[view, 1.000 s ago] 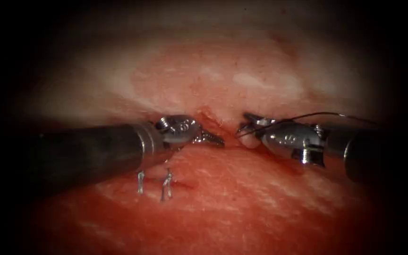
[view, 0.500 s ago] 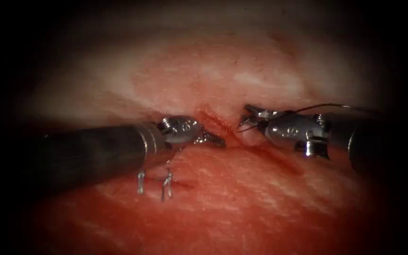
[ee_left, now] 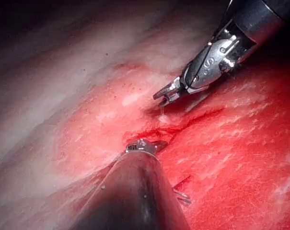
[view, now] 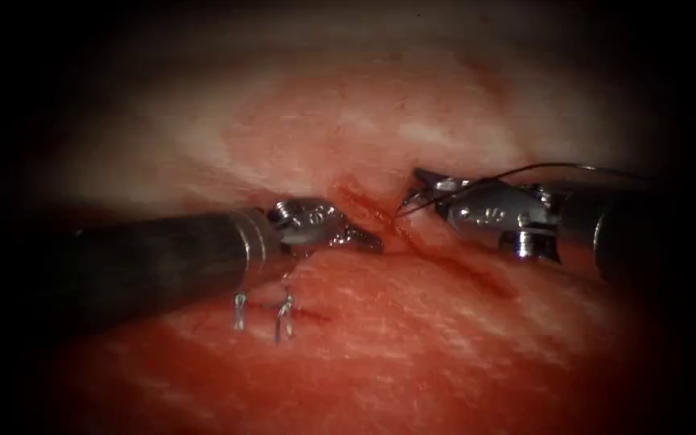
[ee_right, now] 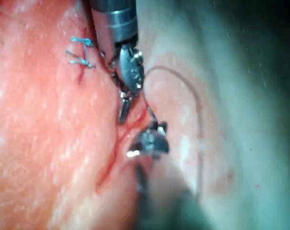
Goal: Wound Closure
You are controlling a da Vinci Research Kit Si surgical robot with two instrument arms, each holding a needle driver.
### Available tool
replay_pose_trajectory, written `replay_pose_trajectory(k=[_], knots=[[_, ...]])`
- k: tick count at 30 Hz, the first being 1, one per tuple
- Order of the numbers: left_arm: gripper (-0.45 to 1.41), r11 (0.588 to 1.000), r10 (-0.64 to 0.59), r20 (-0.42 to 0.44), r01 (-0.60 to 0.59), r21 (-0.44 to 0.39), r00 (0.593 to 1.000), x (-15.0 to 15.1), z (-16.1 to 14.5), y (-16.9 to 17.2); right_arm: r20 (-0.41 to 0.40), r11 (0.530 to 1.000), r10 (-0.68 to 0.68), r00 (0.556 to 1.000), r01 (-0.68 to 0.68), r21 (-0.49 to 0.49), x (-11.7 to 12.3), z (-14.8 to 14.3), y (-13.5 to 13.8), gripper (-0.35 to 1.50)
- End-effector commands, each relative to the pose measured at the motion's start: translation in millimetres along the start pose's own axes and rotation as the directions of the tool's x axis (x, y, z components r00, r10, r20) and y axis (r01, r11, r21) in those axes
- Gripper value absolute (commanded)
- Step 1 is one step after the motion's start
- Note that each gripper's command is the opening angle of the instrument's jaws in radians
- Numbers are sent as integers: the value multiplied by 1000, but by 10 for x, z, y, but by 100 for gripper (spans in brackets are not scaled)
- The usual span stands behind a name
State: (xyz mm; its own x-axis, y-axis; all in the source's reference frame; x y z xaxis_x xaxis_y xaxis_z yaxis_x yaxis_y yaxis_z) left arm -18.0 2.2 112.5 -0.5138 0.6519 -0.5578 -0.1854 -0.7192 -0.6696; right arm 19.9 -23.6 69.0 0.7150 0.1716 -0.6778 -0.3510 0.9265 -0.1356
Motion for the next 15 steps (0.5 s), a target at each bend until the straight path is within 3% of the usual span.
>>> replay_pose_trajectory(k=[1, 6, 15], knots=[[-35, 1000, -1, 0, 1, -3, 1000, -2, 9, -1, -10, 999, 47, 999, -47, 10, -1, 11, -1, -35], [-35, 1000, -1, 3, 1, -3, 1000, -2, 9, -1, -27, 965, 260, 965, -258, 53, -4, 13, 11, -35], [-35, 1000, 0, 3, 0, -3, 1000, -3, 9, -1, -22, 955, 291, 956, -289, 64, -8, 17, 24, -35]])
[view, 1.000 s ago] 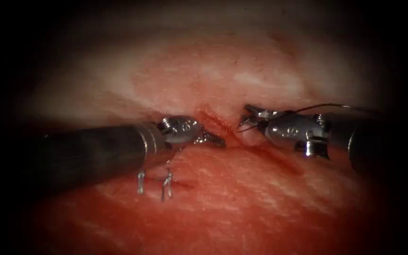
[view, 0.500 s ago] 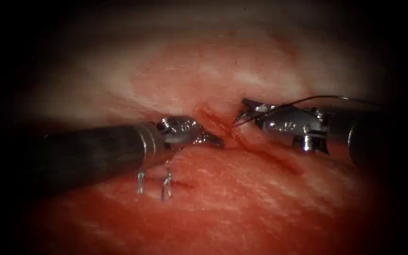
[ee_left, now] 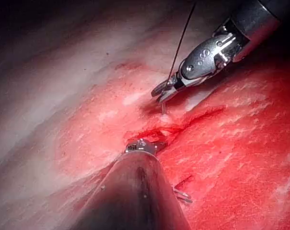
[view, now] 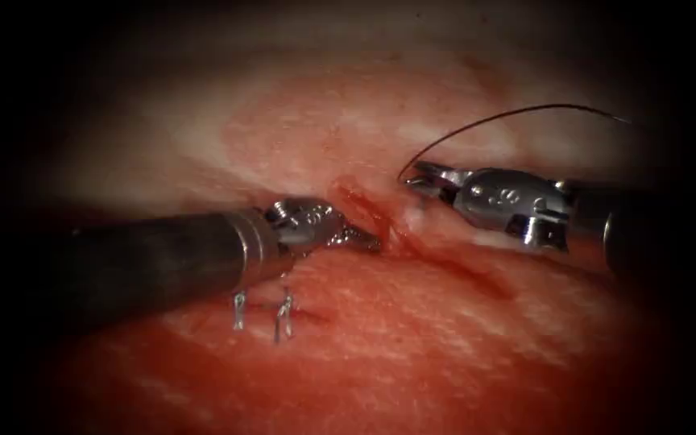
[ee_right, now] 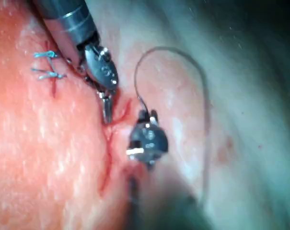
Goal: Wound Closure
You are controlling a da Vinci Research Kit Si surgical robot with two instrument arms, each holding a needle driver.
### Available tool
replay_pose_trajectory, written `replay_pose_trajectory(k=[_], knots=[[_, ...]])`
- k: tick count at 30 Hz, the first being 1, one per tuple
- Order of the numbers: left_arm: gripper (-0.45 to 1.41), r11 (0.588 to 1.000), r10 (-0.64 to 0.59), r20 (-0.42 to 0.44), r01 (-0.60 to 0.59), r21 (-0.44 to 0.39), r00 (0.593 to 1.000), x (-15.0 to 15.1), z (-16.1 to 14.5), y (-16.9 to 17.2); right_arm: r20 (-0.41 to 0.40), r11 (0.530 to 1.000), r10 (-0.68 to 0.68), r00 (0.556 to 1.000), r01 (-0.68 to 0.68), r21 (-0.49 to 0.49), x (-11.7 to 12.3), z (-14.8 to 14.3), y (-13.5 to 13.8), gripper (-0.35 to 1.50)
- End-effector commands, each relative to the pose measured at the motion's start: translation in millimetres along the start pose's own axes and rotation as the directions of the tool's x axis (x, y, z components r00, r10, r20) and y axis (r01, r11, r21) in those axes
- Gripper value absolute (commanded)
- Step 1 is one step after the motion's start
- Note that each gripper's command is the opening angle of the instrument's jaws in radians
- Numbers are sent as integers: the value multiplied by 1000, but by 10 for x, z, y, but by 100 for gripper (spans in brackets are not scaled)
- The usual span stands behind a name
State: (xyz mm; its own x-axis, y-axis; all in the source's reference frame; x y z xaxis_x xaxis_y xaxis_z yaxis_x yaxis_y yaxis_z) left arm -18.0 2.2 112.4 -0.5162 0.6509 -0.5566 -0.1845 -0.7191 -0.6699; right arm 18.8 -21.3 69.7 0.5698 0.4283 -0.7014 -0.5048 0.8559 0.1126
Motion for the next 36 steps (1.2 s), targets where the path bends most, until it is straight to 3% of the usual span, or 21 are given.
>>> replay_pose_trajectory(k=[1, 6, 25, 32, 36], knots=[[-35, 1000, -1, 0, 1, -3, 1000, -2, 9, -1, -1, 1000, -7, 1000, 7, 3, 1, 10, 0, -35], [-35, 1000, 0, 3, 0, -3, 1000, -3, 8, -1, -17, 996, -85, 996, 85, -23, 4, 8, 2, -35], [-35, 1000, -6, 9, 6, -4, 1000, -4, 7, 0, -31, 987, -137, 990, 133, -91, 8, -8, 5, -35], [-33, 1000, -6, 9, 6, -5, 1000, -4, 7, 0, -16, 987, -138, 990, 137, -87, 7, -2, 2, -35], [-33, 1000, -6, 9, 6, -5, 1000, -4, 7, 0, -17, 996, -53, 998, 51, -77, 4, 1, 3, -35]])
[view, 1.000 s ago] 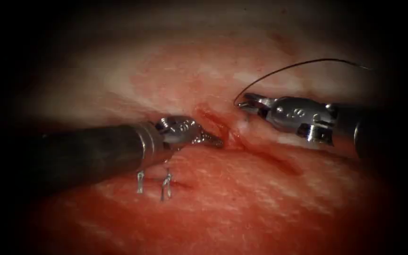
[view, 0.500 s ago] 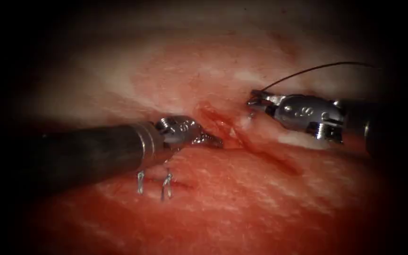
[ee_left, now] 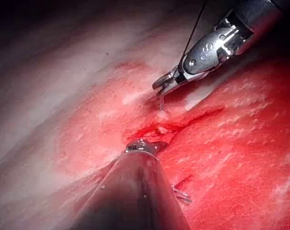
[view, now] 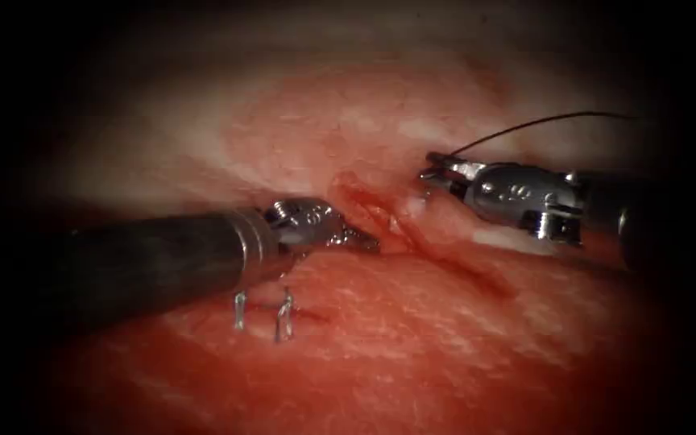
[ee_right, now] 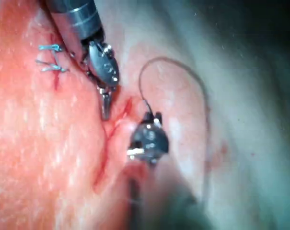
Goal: Wound Closure
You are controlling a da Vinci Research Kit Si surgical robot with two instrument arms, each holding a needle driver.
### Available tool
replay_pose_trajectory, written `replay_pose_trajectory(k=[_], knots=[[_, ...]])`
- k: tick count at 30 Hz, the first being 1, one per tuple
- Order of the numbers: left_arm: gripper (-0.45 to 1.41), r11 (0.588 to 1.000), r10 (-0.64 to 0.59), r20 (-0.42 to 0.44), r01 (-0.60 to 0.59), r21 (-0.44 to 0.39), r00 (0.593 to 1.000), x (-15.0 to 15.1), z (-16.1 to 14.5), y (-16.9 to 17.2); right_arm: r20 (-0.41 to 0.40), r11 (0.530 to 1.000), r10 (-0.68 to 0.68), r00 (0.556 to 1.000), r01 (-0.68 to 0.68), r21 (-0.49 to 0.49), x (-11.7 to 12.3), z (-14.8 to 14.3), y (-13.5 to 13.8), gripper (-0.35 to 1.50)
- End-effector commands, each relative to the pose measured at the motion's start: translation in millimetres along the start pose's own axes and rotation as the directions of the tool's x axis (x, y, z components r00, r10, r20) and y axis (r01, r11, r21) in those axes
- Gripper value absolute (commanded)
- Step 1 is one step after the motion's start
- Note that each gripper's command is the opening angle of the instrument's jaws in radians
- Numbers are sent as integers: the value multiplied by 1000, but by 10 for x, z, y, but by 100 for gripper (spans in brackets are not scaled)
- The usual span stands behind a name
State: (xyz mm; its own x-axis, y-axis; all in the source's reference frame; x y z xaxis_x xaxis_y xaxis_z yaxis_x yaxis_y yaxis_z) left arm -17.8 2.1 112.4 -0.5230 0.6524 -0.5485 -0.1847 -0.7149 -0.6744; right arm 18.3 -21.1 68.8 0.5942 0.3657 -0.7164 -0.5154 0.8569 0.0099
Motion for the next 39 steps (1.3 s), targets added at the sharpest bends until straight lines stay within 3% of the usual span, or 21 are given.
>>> replay_pose_trajectory(k=[1, 8, 11, 16, 31, 37, 39], knots=[[-33, 1000, 0, 0, 0, -2, 1000, -2, 9, -1, -2, 999, 44, 999, -44, 8, -1, 10, 0, -35], [-33, 1000, 0, 0, 0, -2, 1000, -2, 9, -1, -14, 982, 190, 982, -190, 11, -9, 4, 11, -35], [-33, 1000, 0, 0, 0, -2, 1000, -2, 9, -1, -23, 950, 310, 950, -309, 50, -7, 5, 10, -35], [-33, 1000, 0, 0, 0, -2, 1000, -2, 9, -1, -24, 942, 333, 943, -331, 61, -7, 10, 11, -35], [-33, 1000, 3, 1, -3, -7, 1000, -5, 5, -2, -23, 855, 490, 872, -475, 208, -25, 25, 10, -35], [-33, 1000, 4, 15, -4, -24, 1000, -11, -10, -3, -17, 849, 500, 866, -486, 209, -25, 25, 11, -35], [-33, 1000, 4, 17, -3, -31, 1000, -15, -20, -6, 22, 795, 568, 822, -556, 244, -23, 27, 8, -35]])
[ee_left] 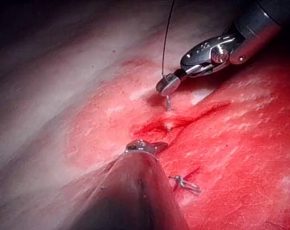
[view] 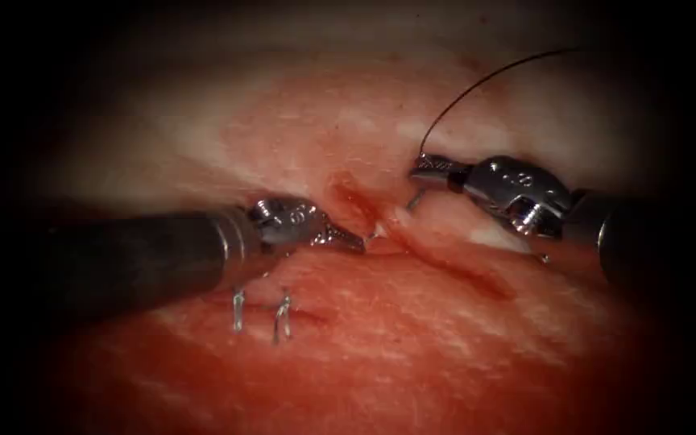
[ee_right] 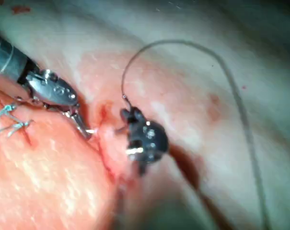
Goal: Wound Closure
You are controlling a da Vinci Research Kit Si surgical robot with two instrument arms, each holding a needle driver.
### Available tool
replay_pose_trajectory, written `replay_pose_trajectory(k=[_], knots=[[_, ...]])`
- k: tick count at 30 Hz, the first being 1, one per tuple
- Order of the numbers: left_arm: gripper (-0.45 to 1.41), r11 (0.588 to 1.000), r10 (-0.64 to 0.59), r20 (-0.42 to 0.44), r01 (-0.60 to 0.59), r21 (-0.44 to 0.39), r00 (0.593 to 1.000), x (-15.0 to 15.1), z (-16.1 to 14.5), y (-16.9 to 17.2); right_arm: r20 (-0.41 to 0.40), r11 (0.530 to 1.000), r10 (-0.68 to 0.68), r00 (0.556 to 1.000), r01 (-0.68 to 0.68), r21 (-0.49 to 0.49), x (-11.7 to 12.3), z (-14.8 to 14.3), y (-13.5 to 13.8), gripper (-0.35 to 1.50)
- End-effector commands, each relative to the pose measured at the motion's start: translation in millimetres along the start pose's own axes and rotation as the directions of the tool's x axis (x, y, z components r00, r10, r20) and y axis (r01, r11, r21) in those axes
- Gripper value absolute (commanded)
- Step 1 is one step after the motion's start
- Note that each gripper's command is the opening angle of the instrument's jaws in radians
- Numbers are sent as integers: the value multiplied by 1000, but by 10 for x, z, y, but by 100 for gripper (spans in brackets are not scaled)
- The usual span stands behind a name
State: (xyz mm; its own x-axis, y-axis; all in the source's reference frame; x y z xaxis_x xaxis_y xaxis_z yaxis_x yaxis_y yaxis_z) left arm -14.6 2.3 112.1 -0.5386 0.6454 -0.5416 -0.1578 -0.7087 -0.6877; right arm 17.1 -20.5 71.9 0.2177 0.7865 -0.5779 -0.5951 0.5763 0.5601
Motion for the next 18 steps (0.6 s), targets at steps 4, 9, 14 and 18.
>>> replay_pose_trajectory(k=[4, 9, 14, 18], knots=[[-33, 1000, -2, 0, 2, 2, 1000, -3, 7, -5, 43, 991, 117, 992, -119, 56, 3, 18, -12, -35], [-33, 1000, -8, -1, 8, 5, 1000, -3, 10, -5, -8, 980, 189, 982, -188, 70, 8, 28, -30, -35], [-33, 1000, -8, -1, 8, 3, 1000, -3, 8, -4, -22, 976, 172, 985, -168, 137, 7, 30, -37, -35], [-33, 1000, -7, 2, 7, 2, 1000, -3, 7, -4, -3, 961, 235, 972, -232, 150, 1, 29, -34, -35]])
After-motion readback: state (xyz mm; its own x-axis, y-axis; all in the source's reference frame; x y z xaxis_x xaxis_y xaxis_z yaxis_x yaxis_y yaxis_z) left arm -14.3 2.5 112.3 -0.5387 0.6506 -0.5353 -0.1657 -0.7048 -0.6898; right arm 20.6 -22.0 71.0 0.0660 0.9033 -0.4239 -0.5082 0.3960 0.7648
